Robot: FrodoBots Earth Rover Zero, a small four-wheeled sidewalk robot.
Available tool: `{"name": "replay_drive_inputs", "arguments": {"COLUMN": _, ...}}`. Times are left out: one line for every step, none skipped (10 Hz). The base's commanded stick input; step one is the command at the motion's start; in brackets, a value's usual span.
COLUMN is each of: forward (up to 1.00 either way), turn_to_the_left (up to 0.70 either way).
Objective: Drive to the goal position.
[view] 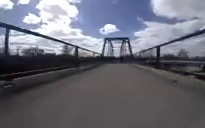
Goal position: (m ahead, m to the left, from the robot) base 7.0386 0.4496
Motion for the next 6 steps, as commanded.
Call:
{"name": "replay_drive_inputs", "arguments": {"forward": 1.00, "turn_to_the_left": 0.00}}
{"name": "replay_drive_inputs", "arguments": {"forward": 1.00, "turn_to_the_left": 0.00}}
{"name": "replay_drive_inputs", "arguments": {"forward": 1.00, "turn_to_the_left": 0.00}}
{"name": "replay_drive_inputs", "arguments": {"forward": 1.00, "turn_to_the_left": -0.19}}
{"name": "replay_drive_inputs", "arguments": {"forward": 1.00, "turn_to_the_left": -0.27}}
{"name": "replay_drive_inputs", "arguments": {"forward": 1.00, "turn_to_the_left": -0.27}}
